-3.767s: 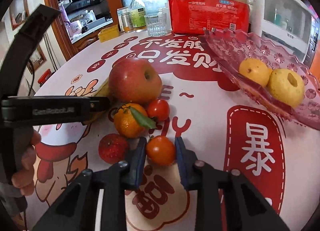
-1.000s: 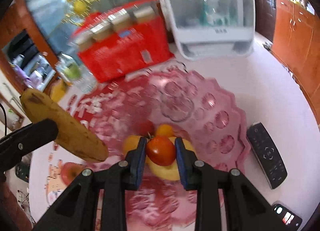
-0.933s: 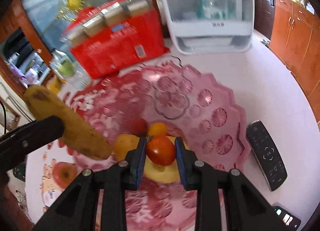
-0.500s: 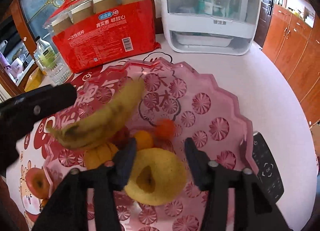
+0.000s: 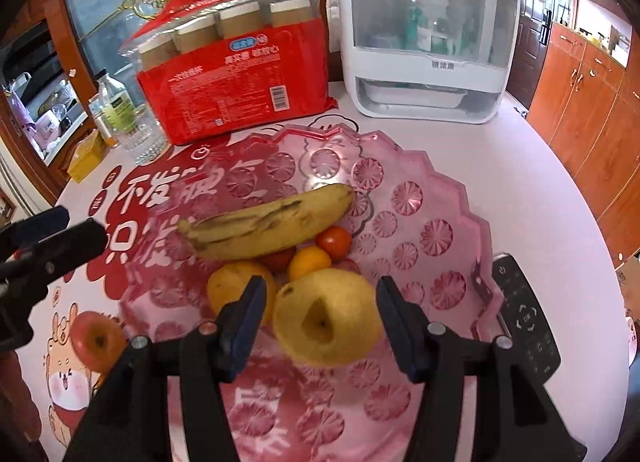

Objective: Organize fruits
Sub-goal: 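Open both tools and withdraw them from the bowl toward the remaining fruit, then grasp a small red tomato with the left tool while the right grasps a tangerine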

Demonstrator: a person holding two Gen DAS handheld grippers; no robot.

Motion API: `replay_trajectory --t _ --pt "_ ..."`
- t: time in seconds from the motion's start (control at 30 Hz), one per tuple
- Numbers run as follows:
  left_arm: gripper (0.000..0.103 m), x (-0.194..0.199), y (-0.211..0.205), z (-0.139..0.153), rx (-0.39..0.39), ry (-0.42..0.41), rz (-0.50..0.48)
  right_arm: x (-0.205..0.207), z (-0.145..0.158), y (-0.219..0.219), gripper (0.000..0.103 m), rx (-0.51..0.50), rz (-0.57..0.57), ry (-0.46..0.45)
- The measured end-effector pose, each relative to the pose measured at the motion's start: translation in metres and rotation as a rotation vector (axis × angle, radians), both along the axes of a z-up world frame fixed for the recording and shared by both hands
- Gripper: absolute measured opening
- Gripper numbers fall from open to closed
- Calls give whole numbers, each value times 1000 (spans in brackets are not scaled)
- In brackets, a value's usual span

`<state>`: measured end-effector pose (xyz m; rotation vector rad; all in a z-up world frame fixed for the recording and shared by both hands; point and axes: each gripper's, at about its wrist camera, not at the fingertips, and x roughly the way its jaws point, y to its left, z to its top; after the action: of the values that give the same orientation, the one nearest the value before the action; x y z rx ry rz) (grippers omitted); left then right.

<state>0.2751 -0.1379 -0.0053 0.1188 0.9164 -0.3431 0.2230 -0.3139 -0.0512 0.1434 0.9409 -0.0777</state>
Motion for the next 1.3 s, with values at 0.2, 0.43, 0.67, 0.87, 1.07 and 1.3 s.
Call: replay_trajectory --t 0.2,0.43,0.67,0.87,1.07,1.3 --pt "85 -27 41 12 -11 -6 44 -29 21 15 57 -3 23 -39" --pt "88 -73 84 14 -20 -36 76 -69 44 36 57 5 72 -106" --pt "88 -114 123 1 -31 -30 114 -105 57 71 57 28 159 -155" --pt "88 -150 139 -11 -11 -74 149 -126 59 93 57 71 220 -184" --pt "90 -171 128 -49 -23 -58 166 -128 32 108 57 88 243 -152" --pt "90 -163 117 -94 -62 20 203 -113 -13 120 57 128 264 -74"
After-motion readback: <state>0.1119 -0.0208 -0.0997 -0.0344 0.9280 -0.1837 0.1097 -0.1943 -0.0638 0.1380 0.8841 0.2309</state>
